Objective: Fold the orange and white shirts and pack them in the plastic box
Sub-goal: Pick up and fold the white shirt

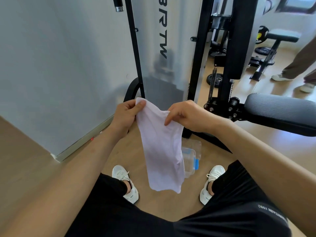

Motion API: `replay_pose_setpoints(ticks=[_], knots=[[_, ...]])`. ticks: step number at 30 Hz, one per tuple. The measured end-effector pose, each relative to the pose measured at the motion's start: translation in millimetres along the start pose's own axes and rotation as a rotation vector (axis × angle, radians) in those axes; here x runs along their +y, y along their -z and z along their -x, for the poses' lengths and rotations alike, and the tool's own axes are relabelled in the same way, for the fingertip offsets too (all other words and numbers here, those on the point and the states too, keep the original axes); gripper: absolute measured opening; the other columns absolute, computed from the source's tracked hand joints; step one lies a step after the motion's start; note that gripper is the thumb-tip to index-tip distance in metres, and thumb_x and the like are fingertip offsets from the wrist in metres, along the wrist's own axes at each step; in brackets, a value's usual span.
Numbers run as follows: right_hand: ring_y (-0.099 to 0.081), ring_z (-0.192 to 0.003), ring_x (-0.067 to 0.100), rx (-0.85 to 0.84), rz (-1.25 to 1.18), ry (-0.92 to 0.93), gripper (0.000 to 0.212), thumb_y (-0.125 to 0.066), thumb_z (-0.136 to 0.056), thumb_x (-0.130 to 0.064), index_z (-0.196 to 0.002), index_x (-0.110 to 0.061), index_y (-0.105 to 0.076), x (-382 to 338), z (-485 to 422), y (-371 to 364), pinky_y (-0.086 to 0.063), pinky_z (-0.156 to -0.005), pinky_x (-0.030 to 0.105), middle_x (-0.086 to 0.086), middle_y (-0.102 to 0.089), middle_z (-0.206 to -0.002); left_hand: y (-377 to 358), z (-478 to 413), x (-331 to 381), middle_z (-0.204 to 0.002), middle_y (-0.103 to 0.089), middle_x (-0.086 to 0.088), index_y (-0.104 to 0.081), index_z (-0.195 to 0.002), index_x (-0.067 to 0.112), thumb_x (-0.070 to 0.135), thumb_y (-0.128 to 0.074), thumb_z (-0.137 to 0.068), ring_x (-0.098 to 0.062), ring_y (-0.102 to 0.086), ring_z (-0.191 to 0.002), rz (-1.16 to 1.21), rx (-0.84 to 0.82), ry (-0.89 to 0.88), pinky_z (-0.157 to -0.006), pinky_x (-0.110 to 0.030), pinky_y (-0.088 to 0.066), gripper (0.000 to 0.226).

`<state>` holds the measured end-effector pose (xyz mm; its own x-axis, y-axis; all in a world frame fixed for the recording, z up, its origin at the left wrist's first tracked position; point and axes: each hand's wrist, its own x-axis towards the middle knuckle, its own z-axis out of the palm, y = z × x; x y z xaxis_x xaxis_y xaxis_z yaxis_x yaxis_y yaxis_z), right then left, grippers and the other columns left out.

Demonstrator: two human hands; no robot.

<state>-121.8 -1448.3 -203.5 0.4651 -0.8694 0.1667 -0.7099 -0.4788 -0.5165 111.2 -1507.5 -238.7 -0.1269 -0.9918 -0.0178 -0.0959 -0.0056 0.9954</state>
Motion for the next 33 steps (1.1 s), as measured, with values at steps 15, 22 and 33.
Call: replay_pose_setpoints(ticks=[15, 22, 33], knots=[[-0.074, -0.074, 0.026, 0.262, -0.39, -0.356, 0.031, -0.059, -0.094, 0.002, -0.115, -0.014, -0.075, -9, -21, 17, -0.061, -0.061, 0.025, 0.005, -0.064, -0.124, -4, 22, 20, -0.096, -0.069, -0.027, -0.073, -0.085, 0.011, 0.032, -0.075, -0.085, -0.037, -0.069, -0.087, -0.043, 0.02, -0.172, -0.082, -0.065, -0.056, 0.021], [-0.073, -0.097, 0.029, 0.266, -0.677, -0.411, 0.028, -0.073, -0.091, -0.024, -0.118, -0.017, -0.074, -32, -35, 20, -0.064, -0.077, 0.038, 0.011, -0.072, -0.113, -28, 25, 49, -0.088, -0.074, -0.014, -0.07, -0.09, 0.006, 0.031, -0.076, -0.087, -0.026, -0.075, -0.084, -0.141, 0.052, -0.272, -0.069, -0.044, -0.064, 0.026], [-0.074, -0.093, 0.017, 0.28, -0.582, -0.273, 0.029, -0.077, -0.087, -0.018, -0.116, -0.012, -0.075, -21, -26, 13, -0.062, -0.076, 0.03, 0.0, -0.074, -0.114, -32, 35, 39, -0.106, -0.077, 0.0, -0.076, -0.114, 0.021, 0.004, -0.066, -0.088, -0.017, -0.072, -0.103, -0.072, -0.274, -0.231, -0.09, -0.029, -0.058, 0.032]])
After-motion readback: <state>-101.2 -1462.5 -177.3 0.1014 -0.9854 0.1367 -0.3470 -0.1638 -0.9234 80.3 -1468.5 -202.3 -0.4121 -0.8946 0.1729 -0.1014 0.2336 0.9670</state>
